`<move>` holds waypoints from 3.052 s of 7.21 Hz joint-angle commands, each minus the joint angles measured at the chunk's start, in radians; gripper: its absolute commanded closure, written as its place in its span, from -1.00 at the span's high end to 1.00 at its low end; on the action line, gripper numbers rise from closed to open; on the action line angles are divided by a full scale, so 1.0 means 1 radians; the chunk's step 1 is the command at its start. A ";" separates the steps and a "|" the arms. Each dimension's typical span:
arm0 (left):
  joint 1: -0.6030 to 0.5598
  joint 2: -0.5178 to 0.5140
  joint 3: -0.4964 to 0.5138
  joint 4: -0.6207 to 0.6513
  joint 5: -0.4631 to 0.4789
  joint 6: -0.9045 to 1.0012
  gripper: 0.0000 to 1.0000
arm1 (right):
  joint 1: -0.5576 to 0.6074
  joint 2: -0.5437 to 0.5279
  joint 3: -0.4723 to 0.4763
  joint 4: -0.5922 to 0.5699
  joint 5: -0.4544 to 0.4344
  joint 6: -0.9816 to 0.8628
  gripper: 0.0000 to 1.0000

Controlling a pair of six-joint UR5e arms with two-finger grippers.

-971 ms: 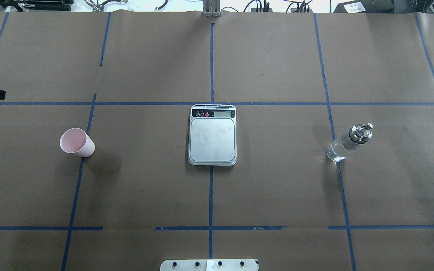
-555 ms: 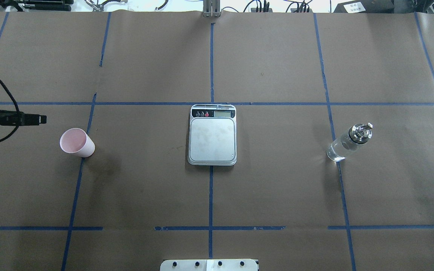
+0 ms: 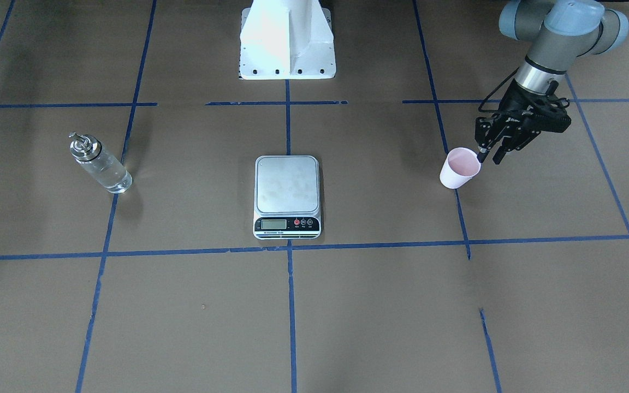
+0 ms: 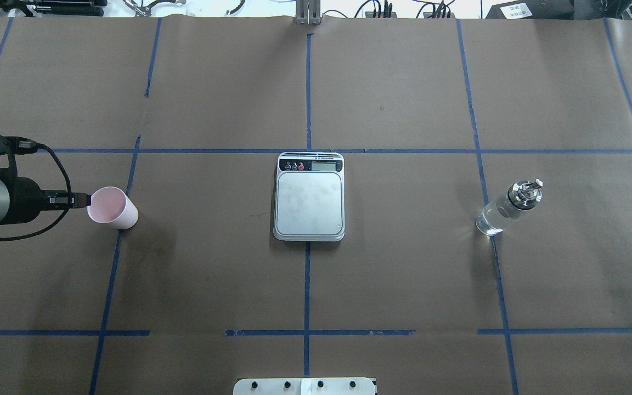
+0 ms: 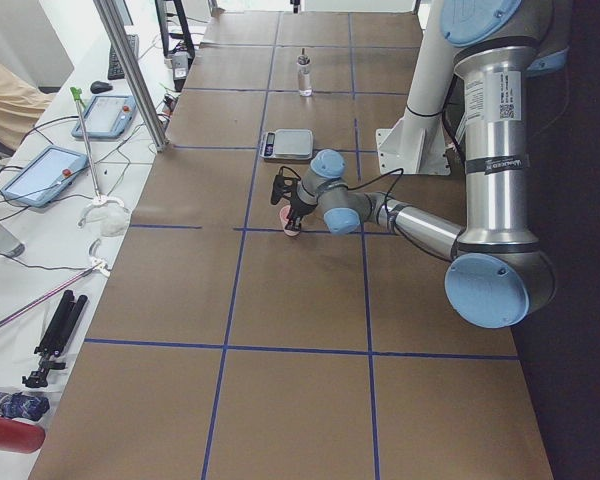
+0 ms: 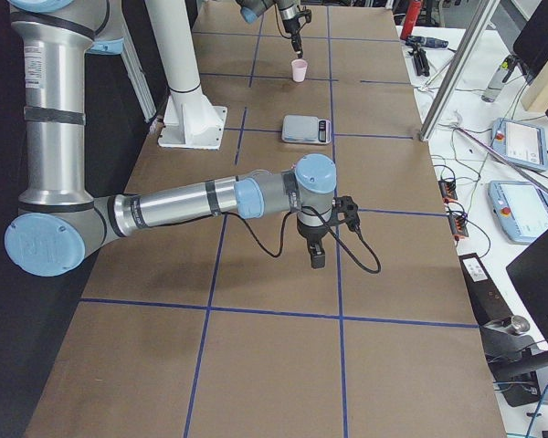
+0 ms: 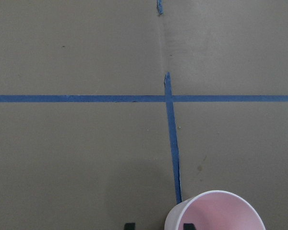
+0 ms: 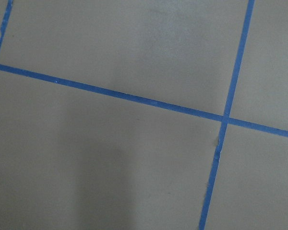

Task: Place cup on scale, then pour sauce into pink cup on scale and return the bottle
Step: 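Reach the left gripper to the pink cup and grasp it, then carry the pink cup with the left gripper onto the scale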

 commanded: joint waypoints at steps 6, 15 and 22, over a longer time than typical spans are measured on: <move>0.031 -0.031 0.024 0.039 0.024 0.000 -1.00 | 0.002 -0.002 0.000 0.000 0.000 0.000 1.00; 0.156 -0.801 0.110 0.643 0.131 -0.179 -1.00 | 0.005 -0.002 0.003 0.000 0.001 0.002 1.00; 0.221 -0.879 0.257 0.635 0.184 -0.187 -0.87 | 0.005 -0.002 0.006 0.000 0.000 0.018 1.00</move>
